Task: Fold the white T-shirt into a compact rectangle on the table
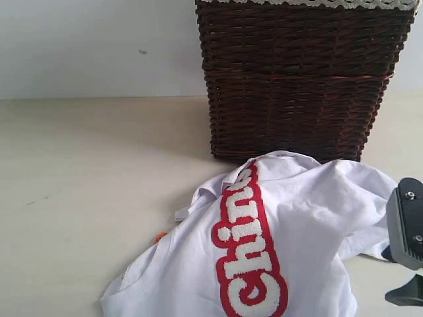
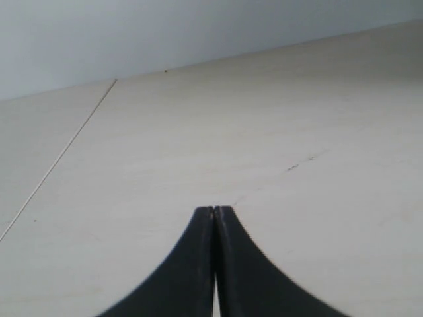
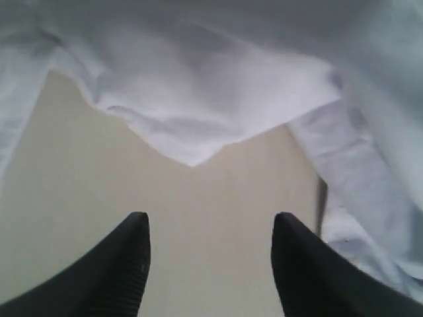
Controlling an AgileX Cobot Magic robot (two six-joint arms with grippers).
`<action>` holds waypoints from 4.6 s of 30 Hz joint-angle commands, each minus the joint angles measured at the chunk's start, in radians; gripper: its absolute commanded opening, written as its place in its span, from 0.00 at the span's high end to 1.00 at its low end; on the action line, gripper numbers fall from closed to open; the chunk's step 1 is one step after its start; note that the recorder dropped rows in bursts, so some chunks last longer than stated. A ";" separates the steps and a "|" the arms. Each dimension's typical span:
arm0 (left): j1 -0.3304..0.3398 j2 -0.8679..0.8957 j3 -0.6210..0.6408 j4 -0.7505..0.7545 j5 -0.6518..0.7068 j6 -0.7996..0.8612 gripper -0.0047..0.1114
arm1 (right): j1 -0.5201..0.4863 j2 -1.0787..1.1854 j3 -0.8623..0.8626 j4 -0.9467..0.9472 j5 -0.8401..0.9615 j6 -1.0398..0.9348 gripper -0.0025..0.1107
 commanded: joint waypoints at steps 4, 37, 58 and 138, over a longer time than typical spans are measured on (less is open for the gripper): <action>-0.003 -0.007 -0.004 -0.010 -0.006 -0.003 0.96 | -0.004 0.205 0.008 0.062 -0.278 -0.049 0.50; -0.003 -0.007 -0.004 -0.010 -0.006 -0.003 0.96 | -0.004 0.244 -0.010 0.421 -0.055 -0.154 0.50; -0.003 -0.007 -0.004 -0.010 -0.006 -0.003 0.96 | -0.004 0.350 -0.170 1.079 0.001 -0.306 0.98; -0.003 -0.007 -0.004 -0.010 -0.006 -0.003 0.96 | 0.266 0.447 -0.399 -0.317 0.194 0.582 0.51</action>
